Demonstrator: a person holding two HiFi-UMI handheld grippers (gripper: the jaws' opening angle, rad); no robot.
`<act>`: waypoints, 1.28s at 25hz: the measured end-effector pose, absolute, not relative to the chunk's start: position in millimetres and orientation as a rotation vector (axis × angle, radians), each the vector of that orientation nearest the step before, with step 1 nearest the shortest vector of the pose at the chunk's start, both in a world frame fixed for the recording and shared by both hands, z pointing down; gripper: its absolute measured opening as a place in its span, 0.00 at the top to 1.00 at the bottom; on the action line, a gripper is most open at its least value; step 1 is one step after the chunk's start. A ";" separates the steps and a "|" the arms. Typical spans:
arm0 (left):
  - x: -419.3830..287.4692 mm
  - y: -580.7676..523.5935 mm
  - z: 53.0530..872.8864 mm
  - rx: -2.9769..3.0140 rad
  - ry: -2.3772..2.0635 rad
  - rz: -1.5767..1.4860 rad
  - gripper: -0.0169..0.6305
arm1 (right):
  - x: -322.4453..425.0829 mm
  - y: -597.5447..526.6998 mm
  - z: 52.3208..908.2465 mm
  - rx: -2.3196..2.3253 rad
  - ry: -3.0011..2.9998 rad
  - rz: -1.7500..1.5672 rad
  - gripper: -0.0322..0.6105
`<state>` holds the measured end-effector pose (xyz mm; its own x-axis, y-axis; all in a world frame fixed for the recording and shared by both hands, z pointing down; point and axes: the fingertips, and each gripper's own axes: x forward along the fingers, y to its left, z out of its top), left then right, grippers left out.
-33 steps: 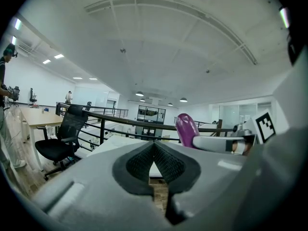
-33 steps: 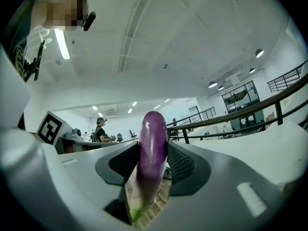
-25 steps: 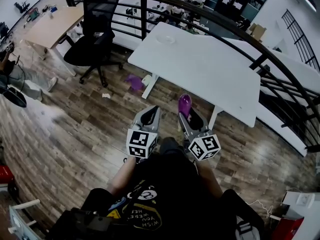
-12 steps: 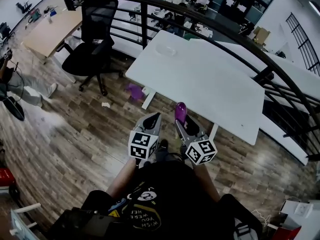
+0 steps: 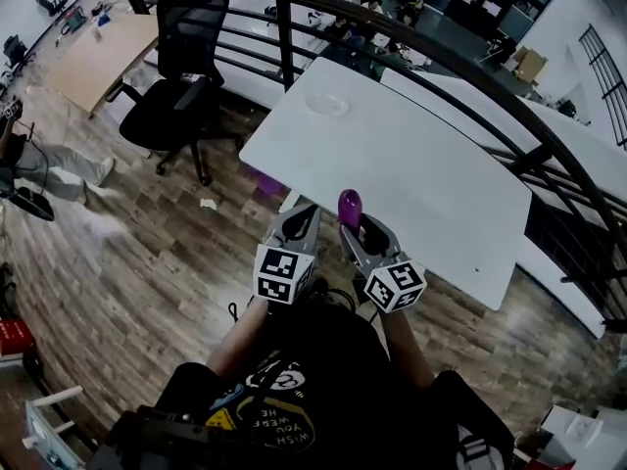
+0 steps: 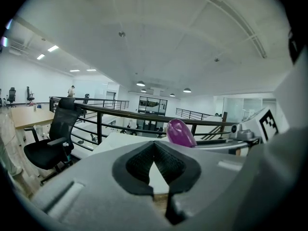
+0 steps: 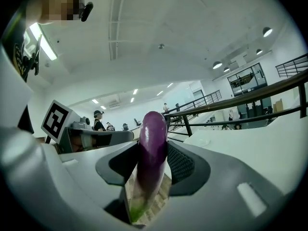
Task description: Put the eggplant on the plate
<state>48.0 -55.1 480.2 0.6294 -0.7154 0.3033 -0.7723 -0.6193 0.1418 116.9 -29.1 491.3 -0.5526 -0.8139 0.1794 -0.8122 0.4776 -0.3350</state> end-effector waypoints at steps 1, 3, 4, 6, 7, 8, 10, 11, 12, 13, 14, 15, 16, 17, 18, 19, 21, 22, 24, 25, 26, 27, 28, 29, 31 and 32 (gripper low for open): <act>46.8 -63.4 482.7 2.585 -1.208 0.317 0.96 | 115.4 -38.3 493.9 -1.479 2.707 -0.616 0.66; 44.0 -81.4 489.7 2.572 -1.198 0.313 0.96 | 111.3 -57.5 497.5 -1.473 2.728 -0.622 0.66; 42.1 -91.2 495.2 2.567 -1.192 0.316 0.97 | 109.1 -68.1 499.9 -1.472 2.739 -0.625 0.66; 34.2 -112.3 507.5 2.542 -1.193 0.335 0.96 | 104.4 -91.3 506.6 -1.474 2.760 -0.638 0.66; 28.9 -123.3 511.8 2.529 -1.198 0.342 0.96 | 102.0 -103.1 510.0 -1.477 2.769 -0.644 0.66; 23.8 -134.9 514.6 2.522 -1.202 0.344 0.97 | 99.7 -115.1 513.1 -1.481 2.780 -0.646 0.66; 13.8 -161.0 520.4 2.513 -1.208 0.345 0.96 | 95.3 -141.3 520.1 -1.494 2.806 -0.642 0.66; 8.8 -174.9 523.8 2.505 -1.208 0.345 0.97 | 92.7 -155.0 524.1 -1.505 2.817 -0.639 0.66; 4.1 -188.6 527.0 2.497 -1.207 0.342 0.97 | 90.1 -168.6 528.2 -1.519 2.825 -0.636 0.66; 0.4 -201.5 530.2 2.493 -1.202 0.336 0.97 | 88.3 -181.7 532.3 -1.538 2.828 -0.634 0.66; -1.9 -213.0 533.7 2.490 -1.193 0.329 0.97 | 87.5 -194.2 536.7 -1.562 2.831 -0.630 0.66; -3.3 -222.9 537.4 2.483 -1.181 0.322 0.97 | 87.3 -205.5 541.7 -1.587 2.838 -0.625 0.66; -4.4 -231.7 541.7 2.471 -1.168 0.315 0.97 | 86.7 -215.8 547.6 -1.610 2.855 -0.617 0.66; -5.8 -240.4 547.0 2.459 -1.155 0.312 0.97 | 85.3 -226.2 554.6 -1.625 2.880 -0.606 0.66; -7.6 -250.2 552.6 2.453 -1.147 0.310 0.97 | 83.5 -237.8 562.6 -1.630 2.911 -0.594 0.66; -9.1 -261.5 557.9 2.452 -1.144 0.308 0.97 | 82.1 -251.1 571.9 -1.630 2.946 -0.583 0.66; -9.6 -283.1 569.3 2.447 -1.147 0.310 0.97 | 83.6 -279.5 595.9 -1.627 3.026 -0.568 0.66; -8.6 -291.4 576.4 2.436 -1.154 0.313 0.97 | 86.8 -293.7 611.0 -1.627 3.073 -0.568 0.66; -6.7 -303.8 590.8 2.404 -1.180 0.329 0.97 | 95.7 -324.9 645.4 -1.621 3.169 -0.591 0.66; -6.4 -309.0 596.4 2.388 -1.195 0.341 0.97 | 100.6 -343.4 662.9 -1.617 3.215 -0.614 0.66; -6.0 -314.3 599.8 2.375 -1.211 0.351 0.97 | 105.9 -364.4 679.6 -1.615 3.260 -0.638 0.66; -5.3 -319.9 600.8 2.363 -1.225 0.354 0.97 | 111.1 -387.9 695.3 -1.615 3.311 -0.654 0.66; -4.7 -325.3 600.6 2.351 -1.236 0.354 0.97 | 115.4 -413.1 710.0 -1.613 3.373 -0.656 0.66; -5.0 -329.2 601.0 2.338 -1.246 0.357 0.97 | 117.7 -438.4 724.1 -1.602 3.449 -0.638 0.66; -10.1 -329.1 606.4 2.305 -1.270 0.376 0.97 | 116.1 -481.1 751.8 -1.532 3.635 -0.548 0.66; -14.5 -325.7 611.3 2.282 -1.286 0.387 0.97 | 113.8 -496.3 764.6 -1.469 3.737 -0.480 0.66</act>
